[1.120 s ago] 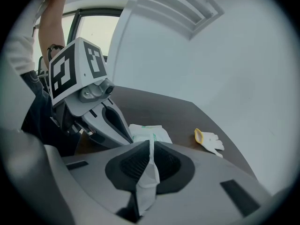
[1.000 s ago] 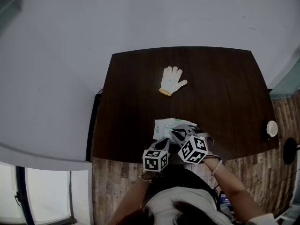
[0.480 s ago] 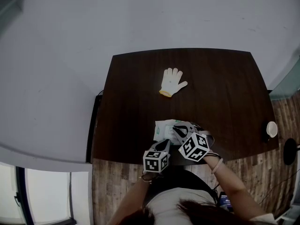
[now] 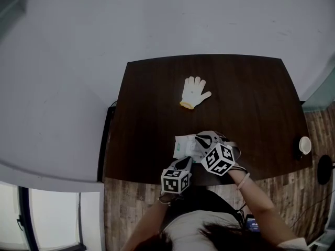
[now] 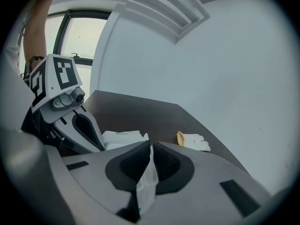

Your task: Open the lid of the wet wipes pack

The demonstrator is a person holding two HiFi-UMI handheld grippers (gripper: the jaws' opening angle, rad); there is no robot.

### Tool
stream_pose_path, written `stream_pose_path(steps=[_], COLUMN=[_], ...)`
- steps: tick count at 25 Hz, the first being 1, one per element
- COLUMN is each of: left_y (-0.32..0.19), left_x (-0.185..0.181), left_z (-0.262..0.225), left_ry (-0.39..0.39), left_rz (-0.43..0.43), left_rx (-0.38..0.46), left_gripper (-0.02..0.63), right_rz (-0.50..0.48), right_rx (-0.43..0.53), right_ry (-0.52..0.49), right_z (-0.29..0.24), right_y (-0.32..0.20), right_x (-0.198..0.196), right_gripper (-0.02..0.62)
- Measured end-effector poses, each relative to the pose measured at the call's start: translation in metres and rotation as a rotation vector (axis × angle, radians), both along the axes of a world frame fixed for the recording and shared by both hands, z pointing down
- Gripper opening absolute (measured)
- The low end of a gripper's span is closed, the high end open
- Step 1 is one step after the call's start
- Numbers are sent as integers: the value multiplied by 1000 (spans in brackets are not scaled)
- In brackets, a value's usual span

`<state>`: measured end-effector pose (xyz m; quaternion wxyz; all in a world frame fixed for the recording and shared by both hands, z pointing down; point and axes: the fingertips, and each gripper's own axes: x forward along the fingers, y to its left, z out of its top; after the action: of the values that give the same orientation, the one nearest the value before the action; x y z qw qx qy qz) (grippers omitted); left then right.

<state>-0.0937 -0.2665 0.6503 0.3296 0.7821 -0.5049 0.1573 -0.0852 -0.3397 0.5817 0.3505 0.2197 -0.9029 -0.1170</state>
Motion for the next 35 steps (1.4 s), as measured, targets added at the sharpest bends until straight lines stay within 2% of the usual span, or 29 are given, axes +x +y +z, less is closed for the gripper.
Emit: stream_pose_path(steps=[23, 35], left_y=[-2, -3], left_x=[-1, -2], left_z=[1, 0], left_ry=[28, 40], left_rz=[16, 23], left_rx=[-4, -5], left_gripper=[18, 18], right_rz=[120, 168], right_rx=[-113, -166], right_ry=[-82, -79], right_z=[19, 39], right_y=[-48, -62], right_x=[2, 3], right_gripper=[52, 57])
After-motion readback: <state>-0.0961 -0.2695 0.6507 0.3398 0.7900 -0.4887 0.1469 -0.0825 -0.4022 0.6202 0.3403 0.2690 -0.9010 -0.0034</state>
